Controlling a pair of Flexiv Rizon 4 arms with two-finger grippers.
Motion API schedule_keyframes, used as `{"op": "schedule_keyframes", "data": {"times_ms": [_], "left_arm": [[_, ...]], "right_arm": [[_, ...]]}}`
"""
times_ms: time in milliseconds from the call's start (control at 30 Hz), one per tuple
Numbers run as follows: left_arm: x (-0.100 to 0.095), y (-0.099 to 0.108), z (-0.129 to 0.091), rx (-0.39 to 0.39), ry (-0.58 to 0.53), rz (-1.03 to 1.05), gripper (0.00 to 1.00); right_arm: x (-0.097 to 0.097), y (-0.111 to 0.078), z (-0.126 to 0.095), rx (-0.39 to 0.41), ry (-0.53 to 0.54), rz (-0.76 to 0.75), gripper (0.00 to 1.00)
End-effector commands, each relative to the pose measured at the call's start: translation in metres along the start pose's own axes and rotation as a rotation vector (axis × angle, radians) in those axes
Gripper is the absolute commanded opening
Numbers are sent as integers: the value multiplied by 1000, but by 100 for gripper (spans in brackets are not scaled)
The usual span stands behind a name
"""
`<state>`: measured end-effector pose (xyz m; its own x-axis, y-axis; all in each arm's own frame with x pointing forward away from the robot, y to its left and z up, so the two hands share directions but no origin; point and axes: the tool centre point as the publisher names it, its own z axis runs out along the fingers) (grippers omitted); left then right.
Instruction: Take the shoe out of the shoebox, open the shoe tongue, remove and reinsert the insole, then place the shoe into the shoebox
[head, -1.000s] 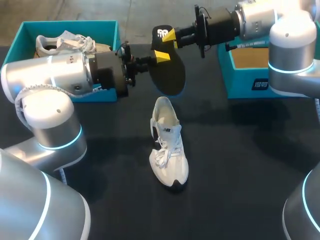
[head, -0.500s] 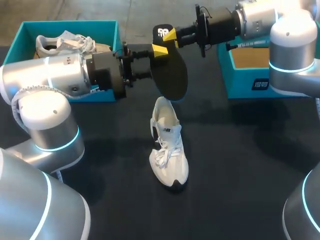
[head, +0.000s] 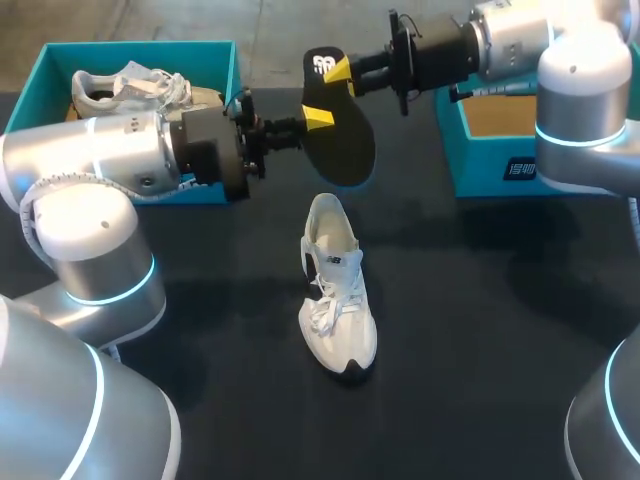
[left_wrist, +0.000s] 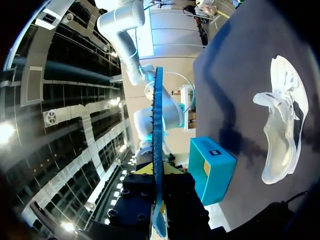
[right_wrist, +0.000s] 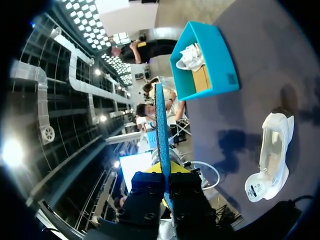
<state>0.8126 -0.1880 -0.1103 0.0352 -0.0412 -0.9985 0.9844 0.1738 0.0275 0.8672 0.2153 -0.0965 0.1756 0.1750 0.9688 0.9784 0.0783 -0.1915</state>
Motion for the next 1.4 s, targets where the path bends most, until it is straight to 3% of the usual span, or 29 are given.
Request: {"op": "schedule_keyframes", "data": {"times_ms": [33,500,1000,1400], "left_arm": [[0,0,-2,2,-5,-3,0],[-1,-5,-16,31,-10,-46,0],[-10,-11,-19,97,2,-36,0],[-12,-14,-16,153,19,11,0]], "right_arm": [[-4,-4,-1,-21,-3,-13,100],[-15,-30,-29,-56,-69,-197,100],[-43,-68,-54,-125,-48,-230,100],[-42,-72,-60,-122,-33,-285,100]]}}
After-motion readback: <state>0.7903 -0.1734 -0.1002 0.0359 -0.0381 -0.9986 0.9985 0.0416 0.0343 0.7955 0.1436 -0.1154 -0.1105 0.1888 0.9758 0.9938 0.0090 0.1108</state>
